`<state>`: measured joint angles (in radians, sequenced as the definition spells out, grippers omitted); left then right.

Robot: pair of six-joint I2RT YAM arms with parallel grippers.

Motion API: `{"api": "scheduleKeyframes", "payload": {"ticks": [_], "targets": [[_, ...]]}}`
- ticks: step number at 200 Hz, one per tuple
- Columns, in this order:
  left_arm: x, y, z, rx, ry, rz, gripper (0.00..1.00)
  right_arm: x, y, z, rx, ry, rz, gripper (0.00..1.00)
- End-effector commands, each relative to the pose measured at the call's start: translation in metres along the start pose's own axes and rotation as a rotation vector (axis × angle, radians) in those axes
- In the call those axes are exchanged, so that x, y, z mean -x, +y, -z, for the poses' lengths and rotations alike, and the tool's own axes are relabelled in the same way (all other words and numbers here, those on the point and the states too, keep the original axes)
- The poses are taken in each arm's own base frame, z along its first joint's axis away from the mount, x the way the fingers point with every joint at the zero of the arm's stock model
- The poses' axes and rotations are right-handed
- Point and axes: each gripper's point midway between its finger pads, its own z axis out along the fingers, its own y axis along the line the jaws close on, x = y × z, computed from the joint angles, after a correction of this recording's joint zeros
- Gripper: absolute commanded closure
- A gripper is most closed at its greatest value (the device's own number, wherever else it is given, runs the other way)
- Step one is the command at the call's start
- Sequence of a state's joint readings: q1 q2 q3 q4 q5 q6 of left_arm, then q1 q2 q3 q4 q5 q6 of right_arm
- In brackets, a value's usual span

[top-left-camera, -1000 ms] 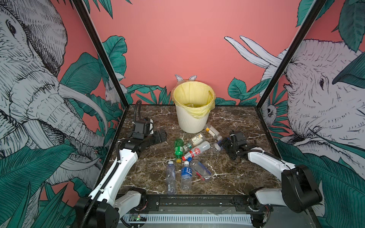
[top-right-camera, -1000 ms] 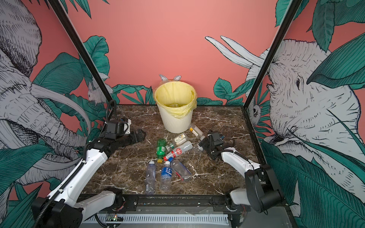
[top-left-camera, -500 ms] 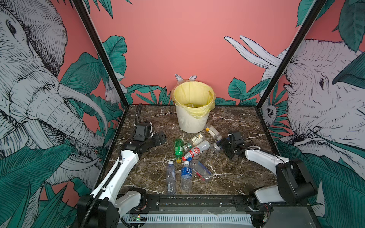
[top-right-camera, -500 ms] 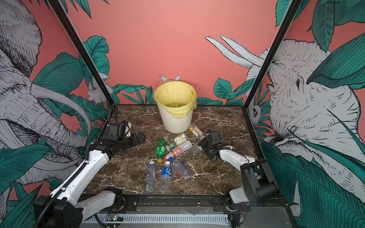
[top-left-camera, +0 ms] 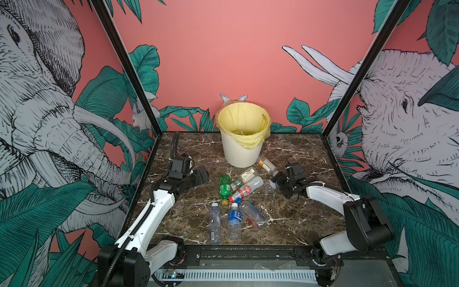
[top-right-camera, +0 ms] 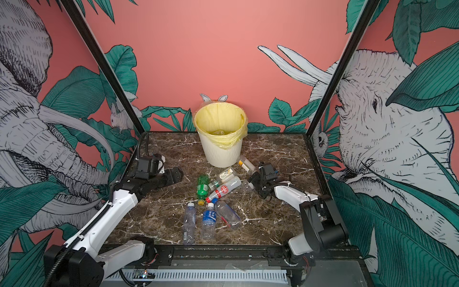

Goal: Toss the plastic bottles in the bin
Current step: 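Lower the right gripper onto the blue-cap water bottle and close it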

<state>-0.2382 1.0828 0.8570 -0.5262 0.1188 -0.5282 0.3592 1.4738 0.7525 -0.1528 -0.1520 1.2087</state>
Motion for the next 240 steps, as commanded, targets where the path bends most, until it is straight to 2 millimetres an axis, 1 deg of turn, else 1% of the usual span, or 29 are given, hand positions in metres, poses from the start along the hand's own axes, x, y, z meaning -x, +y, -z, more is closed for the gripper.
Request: {"api": "scheduleKeyframes", "payload": {"ticks": [1,51,71,95,112,176,210,240], "targets": [[0.002,0.005,0.003,0.014,-0.024,0.010,0.01,0.007,0.011,-0.001,0.025,-0.015,-0.052,0.13],[0.000,0.008,0.002,0.021,-0.021,0.011,0.01,0.007,0.018,-0.007,0.042,0.000,-0.071,0.13],[0.000,0.008,0.001,0.022,-0.020,0.011,0.01,0.006,0.017,-0.010,0.043,0.006,-0.083,0.17],[0.000,0.010,0.000,0.026,-0.019,0.012,0.01,0.004,0.012,-0.013,0.035,0.011,-0.099,0.21],[0.000,0.010,0.000,0.026,-0.018,0.010,0.01,0.004,0.007,-0.014,0.023,0.003,-0.114,0.22],[-0.002,0.012,-0.004,0.032,-0.010,0.010,0.01,0.001,-0.002,-0.023,-0.003,0.014,-0.137,0.27],[-0.002,0.013,-0.006,0.036,-0.009,0.008,0.01,-0.002,-0.008,-0.028,-0.014,0.025,-0.147,0.34],[-0.001,0.014,-0.005,0.039,-0.010,0.006,0.01,-0.003,-0.011,-0.027,-0.018,0.023,-0.144,0.40]]}}
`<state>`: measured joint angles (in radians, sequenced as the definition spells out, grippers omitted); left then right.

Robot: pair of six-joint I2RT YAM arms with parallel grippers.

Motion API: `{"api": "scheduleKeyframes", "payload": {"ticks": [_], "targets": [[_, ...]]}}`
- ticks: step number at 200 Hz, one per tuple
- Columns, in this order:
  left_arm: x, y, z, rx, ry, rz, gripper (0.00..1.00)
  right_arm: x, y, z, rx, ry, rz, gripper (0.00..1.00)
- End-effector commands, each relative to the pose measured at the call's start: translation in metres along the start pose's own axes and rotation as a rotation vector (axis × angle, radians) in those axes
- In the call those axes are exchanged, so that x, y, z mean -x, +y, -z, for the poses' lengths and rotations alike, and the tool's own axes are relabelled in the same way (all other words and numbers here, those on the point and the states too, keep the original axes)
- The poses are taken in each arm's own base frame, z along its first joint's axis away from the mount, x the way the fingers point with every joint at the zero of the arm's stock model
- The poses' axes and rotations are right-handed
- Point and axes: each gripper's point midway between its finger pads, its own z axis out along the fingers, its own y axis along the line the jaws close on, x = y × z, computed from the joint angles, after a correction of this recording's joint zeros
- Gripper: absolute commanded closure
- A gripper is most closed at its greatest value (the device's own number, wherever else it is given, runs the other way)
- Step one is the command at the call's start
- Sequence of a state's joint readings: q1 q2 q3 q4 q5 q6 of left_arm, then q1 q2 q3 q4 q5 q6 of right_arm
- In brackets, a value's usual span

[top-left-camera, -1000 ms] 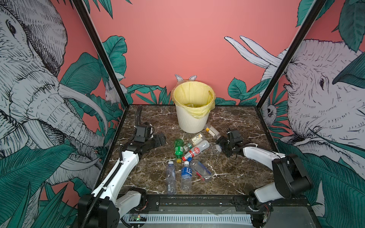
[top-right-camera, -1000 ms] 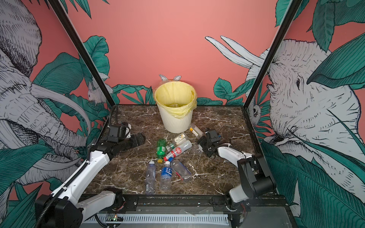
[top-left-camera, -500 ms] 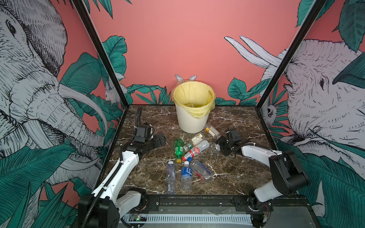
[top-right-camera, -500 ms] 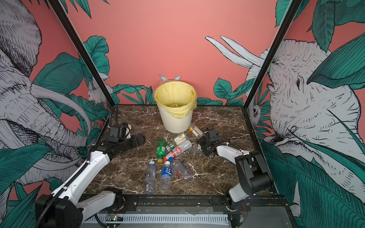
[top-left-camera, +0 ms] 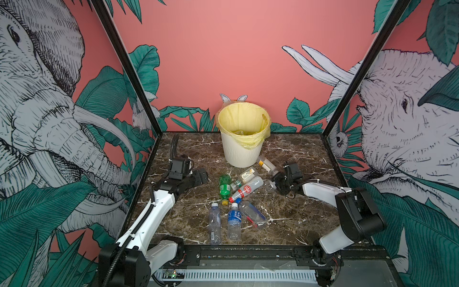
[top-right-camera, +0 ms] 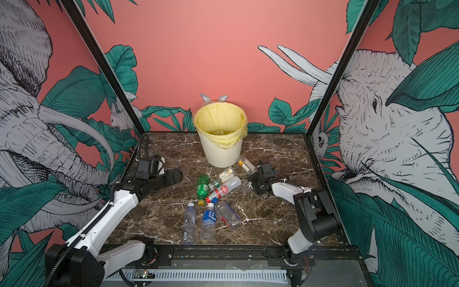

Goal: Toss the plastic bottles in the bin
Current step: 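Lower the right gripper onto the blue-cap water bottle and close it, then lift the blue-cap water bottle with the right gripper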

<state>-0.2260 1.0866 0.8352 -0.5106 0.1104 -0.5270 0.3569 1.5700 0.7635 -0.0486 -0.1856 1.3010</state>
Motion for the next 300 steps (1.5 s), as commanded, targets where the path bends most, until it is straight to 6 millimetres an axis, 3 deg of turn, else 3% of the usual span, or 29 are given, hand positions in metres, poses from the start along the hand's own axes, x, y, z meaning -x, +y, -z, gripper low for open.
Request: {"api": "scheduleKeyframes", "payload": {"ticks": [1,73,148,242,300], "targets": [[0.001,0.006,0.000,0.021,-0.010,-0.002,0.01,-0.003,-0.019,-0.004,-0.049,-0.002,-0.053,0.40],[0.005,0.003,-0.001,0.001,-0.027,0.000,0.01,0.002,-0.036,0.014,-0.079,-0.068,-0.051,0.43],[0.001,0.002,-0.008,-0.011,-0.009,0.045,0.01,0.007,-0.034,0.039,-0.065,-0.119,0.016,0.43],[-0.012,0.005,-0.015,-0.028,0.019,0.107,0.01,0.021,-0.035,0.086,-0.064,-0.245,0.160,0.45],[-0.011,0.007,-0.020,-0.020,0.009,0.094,0.01,0.029,-0.030,0.100,-0.053,-0.300,0.245,0.46]]}}
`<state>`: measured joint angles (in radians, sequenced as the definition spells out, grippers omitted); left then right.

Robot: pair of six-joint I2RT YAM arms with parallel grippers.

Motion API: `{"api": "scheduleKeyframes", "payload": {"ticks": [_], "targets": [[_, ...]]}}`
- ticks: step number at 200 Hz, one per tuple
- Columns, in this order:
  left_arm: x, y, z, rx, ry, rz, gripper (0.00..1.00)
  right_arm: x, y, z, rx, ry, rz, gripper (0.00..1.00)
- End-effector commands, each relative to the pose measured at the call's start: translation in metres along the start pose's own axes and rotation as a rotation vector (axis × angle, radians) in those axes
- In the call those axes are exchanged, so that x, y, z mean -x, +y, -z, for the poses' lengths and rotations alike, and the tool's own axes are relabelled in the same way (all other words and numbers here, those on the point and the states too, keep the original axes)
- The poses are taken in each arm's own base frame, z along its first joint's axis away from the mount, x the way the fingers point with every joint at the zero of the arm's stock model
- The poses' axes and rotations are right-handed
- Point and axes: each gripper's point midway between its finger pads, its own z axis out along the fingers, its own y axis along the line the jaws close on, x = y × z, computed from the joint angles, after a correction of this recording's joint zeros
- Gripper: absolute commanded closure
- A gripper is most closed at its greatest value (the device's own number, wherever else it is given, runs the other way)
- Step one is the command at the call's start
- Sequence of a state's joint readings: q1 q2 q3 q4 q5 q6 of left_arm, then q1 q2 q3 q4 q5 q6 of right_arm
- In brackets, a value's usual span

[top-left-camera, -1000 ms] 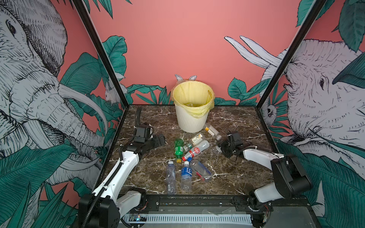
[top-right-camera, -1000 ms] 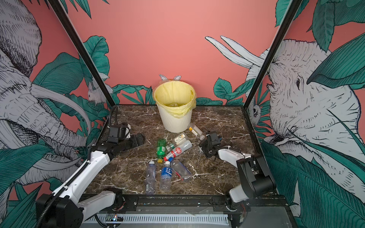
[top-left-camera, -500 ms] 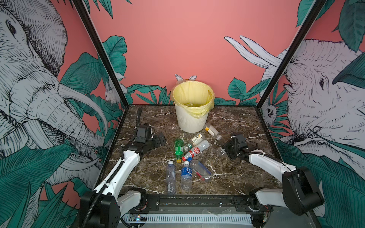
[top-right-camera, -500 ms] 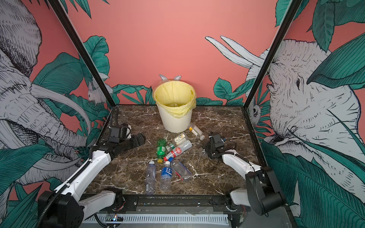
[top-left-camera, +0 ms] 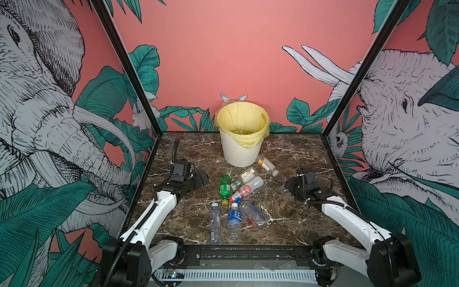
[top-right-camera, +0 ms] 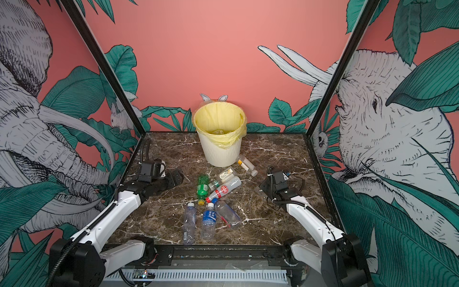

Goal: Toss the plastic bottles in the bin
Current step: 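Lift the blue-cap water bottle with the right gripper, then carry the blue-cap bottle with the right gripper up over the bin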

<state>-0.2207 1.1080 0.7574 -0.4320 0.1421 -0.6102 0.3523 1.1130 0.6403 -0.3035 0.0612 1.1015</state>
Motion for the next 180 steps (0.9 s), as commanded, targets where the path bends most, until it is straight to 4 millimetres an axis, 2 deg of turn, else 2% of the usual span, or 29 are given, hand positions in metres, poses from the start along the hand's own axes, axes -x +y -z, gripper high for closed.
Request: {"api": "scheduleKeyframes", "payload": {"ticks": [1,48,78,127,163,180], "targets": [[0.005,0.000,-0.002,-0.006,-0.022,0.004,0.01,0.008,-0.002,0.003,-0.014,-0.040,0.049,0.46],[0.009,-0.001,-0.006,-0.010,-0.036,0.009,0.01,0.009,0.021,0.005,0.054,-0.004,0.118,0.47],[0.005,0.000,-0.011,-0.011,-0.020,0.049,0.01,0.010,0.032,0.008,0.093,0.012,0.171,0.47],[0.002,0.002,-0.015,-0.012,-0.006,0.069,0.01,0.013,0.064,0.014,0.220,0.022,0.221,0.48],[0.007,0.005,-0.017,0.010,-0.024,0.055,0.01,0.019,0.086,0.015,0.275,0.037,0.228,0.49],[0.008,0.000,-0.018,-0.010,-0.016,0.059,0.01,0.021,0.097,0.017,0.303,0.047,0.230,0.50]]}}
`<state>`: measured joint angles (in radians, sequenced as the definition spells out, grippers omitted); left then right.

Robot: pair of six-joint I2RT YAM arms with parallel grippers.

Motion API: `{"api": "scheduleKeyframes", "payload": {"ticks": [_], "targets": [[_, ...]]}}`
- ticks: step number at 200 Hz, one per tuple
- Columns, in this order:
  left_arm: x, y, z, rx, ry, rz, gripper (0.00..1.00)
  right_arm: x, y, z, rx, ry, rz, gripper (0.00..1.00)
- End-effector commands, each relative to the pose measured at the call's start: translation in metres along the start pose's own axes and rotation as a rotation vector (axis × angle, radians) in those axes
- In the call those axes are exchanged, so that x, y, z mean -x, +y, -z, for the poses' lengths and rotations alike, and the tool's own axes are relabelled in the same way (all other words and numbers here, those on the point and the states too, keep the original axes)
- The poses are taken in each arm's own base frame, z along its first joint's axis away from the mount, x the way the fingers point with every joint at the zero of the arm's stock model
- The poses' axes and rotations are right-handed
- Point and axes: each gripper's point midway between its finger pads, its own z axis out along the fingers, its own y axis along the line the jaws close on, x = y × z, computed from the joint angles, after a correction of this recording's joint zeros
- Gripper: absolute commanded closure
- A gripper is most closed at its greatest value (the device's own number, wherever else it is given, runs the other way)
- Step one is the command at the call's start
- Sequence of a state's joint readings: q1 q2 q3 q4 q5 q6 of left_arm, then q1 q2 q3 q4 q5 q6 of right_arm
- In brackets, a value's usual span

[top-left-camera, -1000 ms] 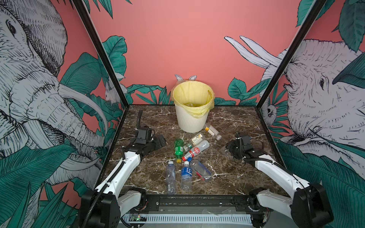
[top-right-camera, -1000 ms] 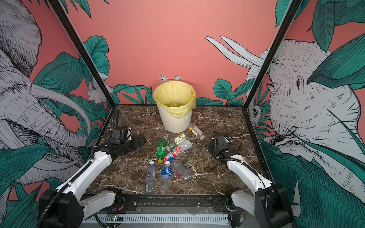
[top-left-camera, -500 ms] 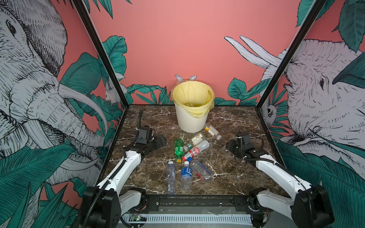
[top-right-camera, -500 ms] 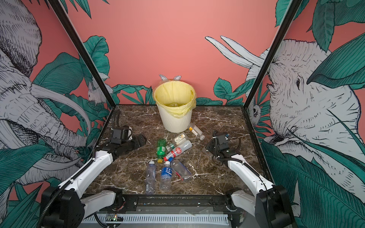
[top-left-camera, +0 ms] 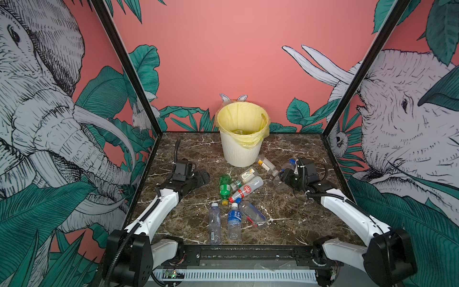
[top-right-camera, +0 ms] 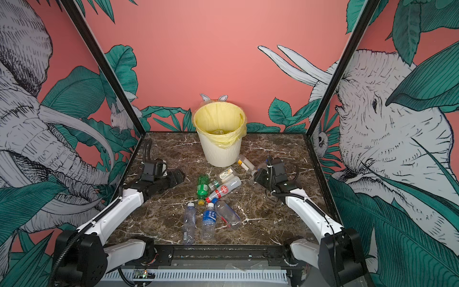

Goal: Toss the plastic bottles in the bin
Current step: 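Carry the blue-cap bottle with the right gripper up over the bin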

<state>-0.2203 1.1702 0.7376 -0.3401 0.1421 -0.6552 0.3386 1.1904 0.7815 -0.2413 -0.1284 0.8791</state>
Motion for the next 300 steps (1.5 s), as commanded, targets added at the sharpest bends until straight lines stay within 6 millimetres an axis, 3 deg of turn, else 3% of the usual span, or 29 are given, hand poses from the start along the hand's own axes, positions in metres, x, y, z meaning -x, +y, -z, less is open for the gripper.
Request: {"api": "scheduleKeyframes", "payload": {"ticks": [1,102,202,300], "targets": [[0.005,-0.002,0.000,-0.006,-0.008,0.015,0.01,0.017,0.028,0.004,0.092,-0.025,0.025,0.50],[0.009,-0.005,0.004,-0.016,-0.029,0.017,0.01,0.043,0.068,0.020,0.206,-0.060,0.050,0.51],[0.012,-0.006,0.001,-0.014,-0.031,0.017,0.01,0.085,0.120,0.074,0.377,-0.209,0.057,0.51],[0.010,-0.004,0.003,-0.012,-0.034,0.013,0.01,0.100,0.159,0.095,0.543,-0.229,0.043,0.52]]}}
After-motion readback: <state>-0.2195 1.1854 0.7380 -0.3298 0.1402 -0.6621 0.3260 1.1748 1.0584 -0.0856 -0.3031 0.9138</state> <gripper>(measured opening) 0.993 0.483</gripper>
